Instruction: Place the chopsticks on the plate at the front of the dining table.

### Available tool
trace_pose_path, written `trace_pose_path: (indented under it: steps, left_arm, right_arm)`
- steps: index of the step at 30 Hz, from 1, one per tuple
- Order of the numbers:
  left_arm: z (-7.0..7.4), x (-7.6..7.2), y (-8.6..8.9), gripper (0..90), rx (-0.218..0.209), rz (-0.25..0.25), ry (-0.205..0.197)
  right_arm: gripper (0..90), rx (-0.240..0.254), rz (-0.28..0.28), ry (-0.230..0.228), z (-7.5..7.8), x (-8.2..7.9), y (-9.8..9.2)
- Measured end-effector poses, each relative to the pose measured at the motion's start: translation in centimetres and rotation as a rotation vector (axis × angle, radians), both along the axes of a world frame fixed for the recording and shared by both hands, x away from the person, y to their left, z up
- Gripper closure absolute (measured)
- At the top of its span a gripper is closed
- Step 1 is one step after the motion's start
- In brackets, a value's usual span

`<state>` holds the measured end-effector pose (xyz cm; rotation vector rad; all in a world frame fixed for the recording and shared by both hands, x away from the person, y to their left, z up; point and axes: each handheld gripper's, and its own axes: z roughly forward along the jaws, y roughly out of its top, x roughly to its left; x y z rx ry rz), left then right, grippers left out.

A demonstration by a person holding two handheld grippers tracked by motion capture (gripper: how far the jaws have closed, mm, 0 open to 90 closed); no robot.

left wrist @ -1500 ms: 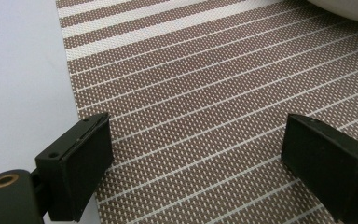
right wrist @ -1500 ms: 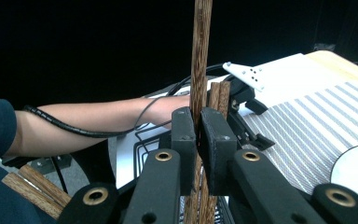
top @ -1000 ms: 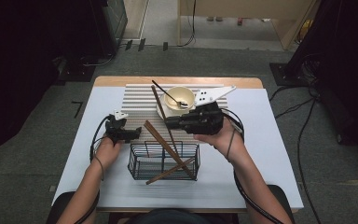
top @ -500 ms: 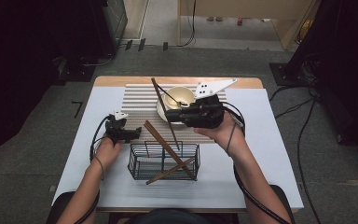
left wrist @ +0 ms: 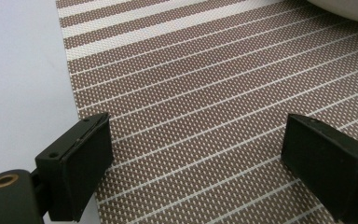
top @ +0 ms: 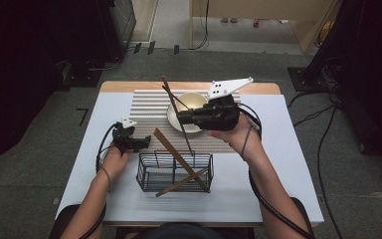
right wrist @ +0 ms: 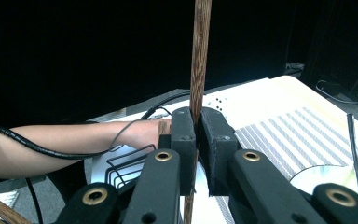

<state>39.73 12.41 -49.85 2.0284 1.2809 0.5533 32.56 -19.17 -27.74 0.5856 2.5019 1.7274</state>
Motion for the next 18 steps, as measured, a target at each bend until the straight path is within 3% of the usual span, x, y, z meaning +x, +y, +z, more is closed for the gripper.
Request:
trace_pose_path:
  steps: [18]
  left_arm:
    - [0.0,0.0,0.0,9.0,0.0,0.0,0.0]
  right_arm:
    - [85.3,0.002,-0.015,-0.009,1.3,0.7,-0.7]
